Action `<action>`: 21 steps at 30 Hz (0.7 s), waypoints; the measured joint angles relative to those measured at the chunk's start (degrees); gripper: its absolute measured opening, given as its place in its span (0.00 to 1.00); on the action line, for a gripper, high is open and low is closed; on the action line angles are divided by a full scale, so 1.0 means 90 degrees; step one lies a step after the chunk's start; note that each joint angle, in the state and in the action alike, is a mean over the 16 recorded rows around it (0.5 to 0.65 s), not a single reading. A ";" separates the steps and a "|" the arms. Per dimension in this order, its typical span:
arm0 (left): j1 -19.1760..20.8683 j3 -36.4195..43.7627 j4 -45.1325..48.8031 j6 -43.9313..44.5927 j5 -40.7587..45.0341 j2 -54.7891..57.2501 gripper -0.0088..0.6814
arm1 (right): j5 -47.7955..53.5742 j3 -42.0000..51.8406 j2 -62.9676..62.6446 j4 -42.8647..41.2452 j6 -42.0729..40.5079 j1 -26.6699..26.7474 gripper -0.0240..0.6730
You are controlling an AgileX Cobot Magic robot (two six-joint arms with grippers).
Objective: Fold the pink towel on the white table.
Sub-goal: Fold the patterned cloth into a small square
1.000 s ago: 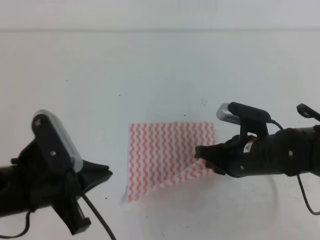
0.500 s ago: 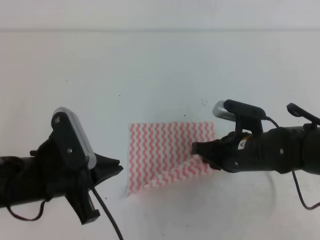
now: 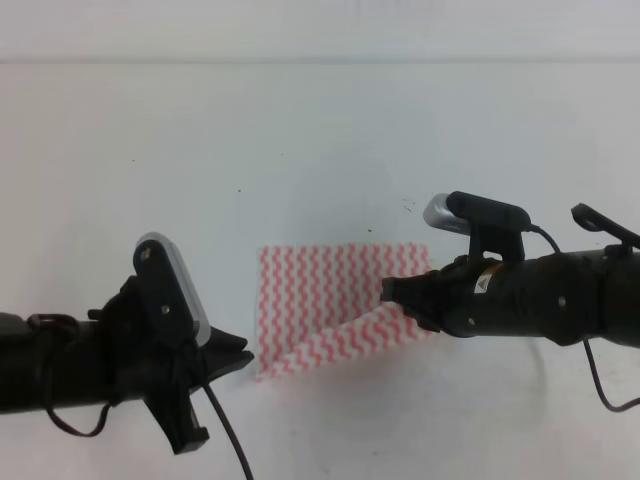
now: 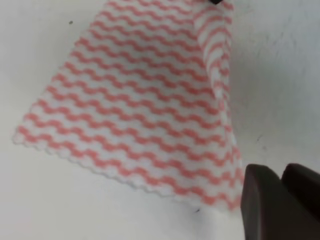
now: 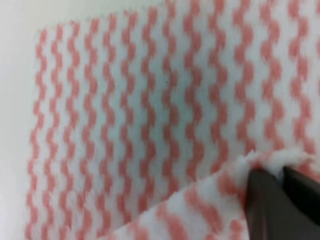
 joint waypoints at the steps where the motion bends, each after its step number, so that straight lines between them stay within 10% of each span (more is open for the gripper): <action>1: 0.0000 -0.0002 -0.0023 0.0036 0.0025 0.0059 0.20 | -0.0001 0.0000 0.0000 -0.0001 -0.0001 0.0000 0.03; 21: 0.0002 -0.0010 -0.1067 0.1765 0.0132 0.1007 0.51 | 0.0019 0.0000 0.0003 -0.0028 -0.0012 0.0000 0.03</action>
